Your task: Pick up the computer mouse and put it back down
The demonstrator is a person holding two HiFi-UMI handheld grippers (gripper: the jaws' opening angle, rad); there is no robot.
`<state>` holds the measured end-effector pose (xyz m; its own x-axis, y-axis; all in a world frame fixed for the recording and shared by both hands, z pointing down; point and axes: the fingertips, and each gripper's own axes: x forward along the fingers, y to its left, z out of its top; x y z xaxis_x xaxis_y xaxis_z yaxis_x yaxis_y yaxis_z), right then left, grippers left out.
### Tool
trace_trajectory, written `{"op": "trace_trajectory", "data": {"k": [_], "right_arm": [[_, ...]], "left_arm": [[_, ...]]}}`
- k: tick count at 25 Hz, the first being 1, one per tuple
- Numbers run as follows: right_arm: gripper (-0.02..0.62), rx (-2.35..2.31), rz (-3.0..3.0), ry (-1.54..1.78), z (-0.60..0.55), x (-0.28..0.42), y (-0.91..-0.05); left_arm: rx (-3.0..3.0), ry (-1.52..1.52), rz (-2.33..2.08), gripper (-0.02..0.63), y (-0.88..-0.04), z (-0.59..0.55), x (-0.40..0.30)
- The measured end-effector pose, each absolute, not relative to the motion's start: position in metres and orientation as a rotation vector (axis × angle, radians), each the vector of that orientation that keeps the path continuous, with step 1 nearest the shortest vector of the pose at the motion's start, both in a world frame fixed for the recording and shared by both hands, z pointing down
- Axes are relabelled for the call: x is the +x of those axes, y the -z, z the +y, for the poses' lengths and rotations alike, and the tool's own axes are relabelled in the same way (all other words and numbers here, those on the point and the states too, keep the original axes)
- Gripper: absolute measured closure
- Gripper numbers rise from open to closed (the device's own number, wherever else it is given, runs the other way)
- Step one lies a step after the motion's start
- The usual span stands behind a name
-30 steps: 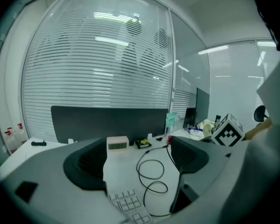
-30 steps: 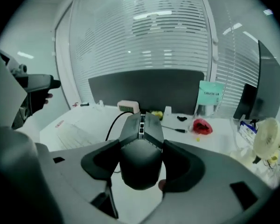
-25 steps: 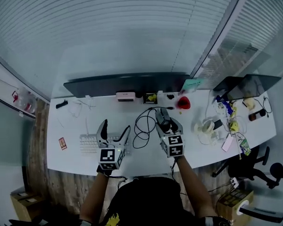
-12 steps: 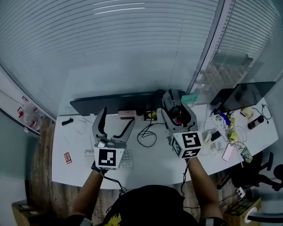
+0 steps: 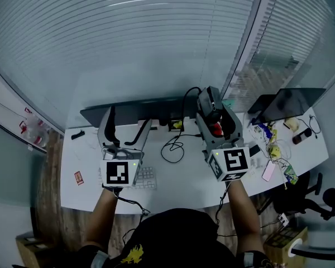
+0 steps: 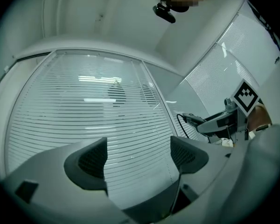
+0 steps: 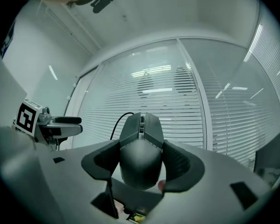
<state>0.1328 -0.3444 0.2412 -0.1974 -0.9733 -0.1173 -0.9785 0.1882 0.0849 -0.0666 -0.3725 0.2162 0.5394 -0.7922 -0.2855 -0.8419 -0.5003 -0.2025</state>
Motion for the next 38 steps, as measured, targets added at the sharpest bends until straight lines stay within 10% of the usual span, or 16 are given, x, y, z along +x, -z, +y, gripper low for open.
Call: {"op": "trace_trajectory", "data": {"k": [28,38], "right_arm": [[0.301,-2.406,2.585,1.151,-0.284,0.147,-0.747],[0.270,-2.509,2.528,1.366,-0.243,0.138,-0.801]], "left_arm": [[-2.763,0.490,1.509,0.238,-0.558,-0.353,-0.066],[-2.865,0.399,1.546,0.256,-0.567,-0.285,-0.068]]}}
